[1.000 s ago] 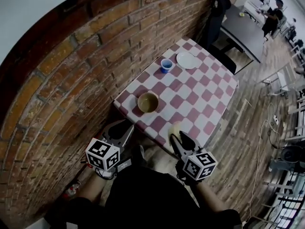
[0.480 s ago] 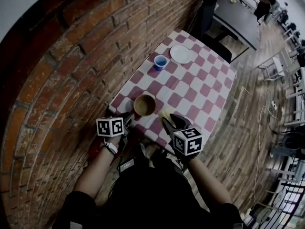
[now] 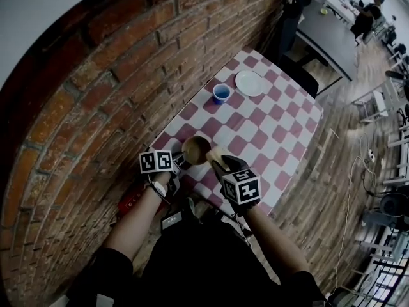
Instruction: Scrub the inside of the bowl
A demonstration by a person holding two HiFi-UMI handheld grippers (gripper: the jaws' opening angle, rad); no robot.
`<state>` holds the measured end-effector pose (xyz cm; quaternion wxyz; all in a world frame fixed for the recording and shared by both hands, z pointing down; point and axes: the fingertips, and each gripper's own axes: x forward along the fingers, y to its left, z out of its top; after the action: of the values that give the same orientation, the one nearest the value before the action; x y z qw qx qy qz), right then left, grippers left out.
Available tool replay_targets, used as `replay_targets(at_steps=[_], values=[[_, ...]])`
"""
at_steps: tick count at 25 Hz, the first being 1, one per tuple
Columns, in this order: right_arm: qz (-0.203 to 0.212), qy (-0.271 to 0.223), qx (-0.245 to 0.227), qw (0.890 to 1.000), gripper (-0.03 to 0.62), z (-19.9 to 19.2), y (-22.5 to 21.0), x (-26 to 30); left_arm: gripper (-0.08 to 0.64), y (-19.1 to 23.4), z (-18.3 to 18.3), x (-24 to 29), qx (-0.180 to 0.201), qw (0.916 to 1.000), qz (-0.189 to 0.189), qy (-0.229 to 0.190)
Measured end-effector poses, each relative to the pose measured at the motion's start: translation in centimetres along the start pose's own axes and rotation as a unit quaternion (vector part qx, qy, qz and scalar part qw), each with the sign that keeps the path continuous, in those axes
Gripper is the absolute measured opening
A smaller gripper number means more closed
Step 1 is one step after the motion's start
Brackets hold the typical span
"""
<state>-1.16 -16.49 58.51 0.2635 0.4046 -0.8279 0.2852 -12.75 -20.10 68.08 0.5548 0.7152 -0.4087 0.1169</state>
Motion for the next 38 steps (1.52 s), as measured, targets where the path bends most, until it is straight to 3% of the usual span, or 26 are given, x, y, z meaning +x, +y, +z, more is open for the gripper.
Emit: replay_targets(at_steps=[11, 25, 30, 34, 38], values=[[0.024, 0.015, 0.0, 1.0, 0.155, -0.6, 0.2, 1.3, 0.083, 0.0, -0.6, 1.1, 0.033, 0.9981, 0.041, 0.03], [0.034, 0.01, 0.005, 0.999, 0.155, -1.0, -0.1, 0.9, 0.043, -0.5, -1.0, 0.9, 0.041, 0.997, 0.063, 0.019], [0.043, 0.019, -0.005, 0.999, 0.155, -1.6, 0.5, 0.7, 0.043, -1.6, -0.7, 0.0, 0.044, 0.9969, 0.065, -0.008], [0.05, 0.014, -0.013, 0.999, 0.155, -1.5, 1.4, -0.3, 0.032, -4.4, 0.2, -1.9, 0.119, 0.9896, 0.072, -0.037], [0.062, 0.005, -0.002, 0.998, 0.155, -1.4, 2.3, -1.6, 0.031, -6.8, 0.5, -3.5, 0.235, 0.9645, 0.105, -0.058]])
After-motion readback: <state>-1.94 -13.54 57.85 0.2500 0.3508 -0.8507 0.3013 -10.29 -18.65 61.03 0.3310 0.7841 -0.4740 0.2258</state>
